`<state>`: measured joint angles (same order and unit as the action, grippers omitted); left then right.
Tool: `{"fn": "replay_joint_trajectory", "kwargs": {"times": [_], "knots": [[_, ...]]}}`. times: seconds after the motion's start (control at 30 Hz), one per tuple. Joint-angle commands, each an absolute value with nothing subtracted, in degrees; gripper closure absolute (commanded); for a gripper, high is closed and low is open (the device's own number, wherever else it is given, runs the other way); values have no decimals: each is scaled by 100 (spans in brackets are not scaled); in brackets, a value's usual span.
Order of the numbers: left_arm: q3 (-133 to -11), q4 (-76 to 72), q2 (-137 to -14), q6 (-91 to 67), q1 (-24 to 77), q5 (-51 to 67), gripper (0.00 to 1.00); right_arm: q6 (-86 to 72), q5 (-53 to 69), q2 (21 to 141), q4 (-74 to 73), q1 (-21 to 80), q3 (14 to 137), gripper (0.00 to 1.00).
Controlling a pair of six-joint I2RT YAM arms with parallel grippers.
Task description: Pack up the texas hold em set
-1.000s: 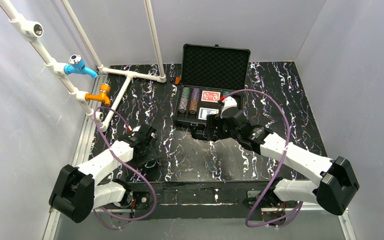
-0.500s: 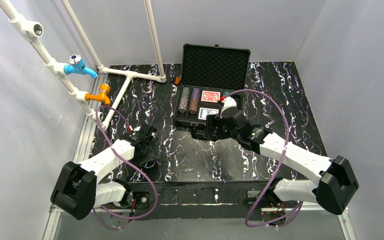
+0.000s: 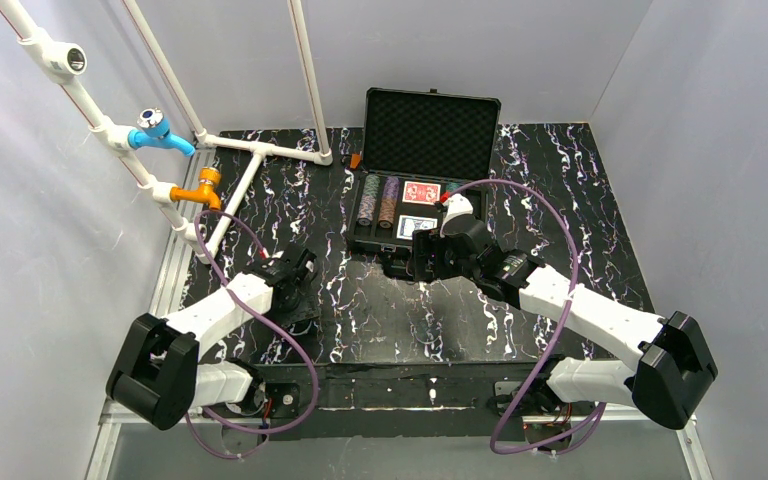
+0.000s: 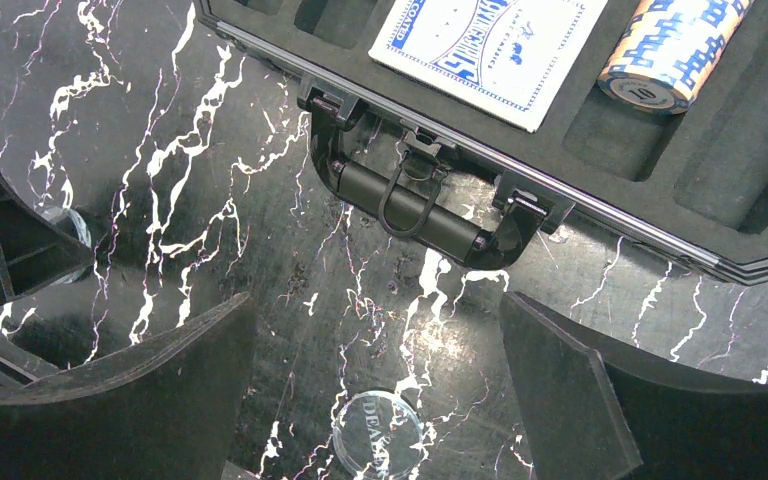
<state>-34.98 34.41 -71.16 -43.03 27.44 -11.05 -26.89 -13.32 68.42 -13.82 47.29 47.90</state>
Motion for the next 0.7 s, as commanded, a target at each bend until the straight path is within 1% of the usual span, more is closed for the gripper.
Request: {"fn": "replay_joint_trajectory", "kwargs": {"times": [0.0,0.07,0.47,0.6,0.67], "knots": [[-3252,3105,-7457,-4284,2698,-1005,46,-2716,-1327,6861,-1259,4742,4753,2],[-3252,3087,-7477,-4264,2698,-970,49,-2717,-1332,6846,-1257,4744,4755,2],[-3364,3035,-7119,-3824,2787,-706,56,-2700,-1413,6650,-1278,4746,4623,2],[-3654,3174,-7091,-3760,2856,-705,61,-2692,-1480,6565,-1283,4738,4544,2],[-3840,3309,-7136,-3660,2918,-742,66,-2669,-1554,6522,-1280,4740,4506,2]]}}
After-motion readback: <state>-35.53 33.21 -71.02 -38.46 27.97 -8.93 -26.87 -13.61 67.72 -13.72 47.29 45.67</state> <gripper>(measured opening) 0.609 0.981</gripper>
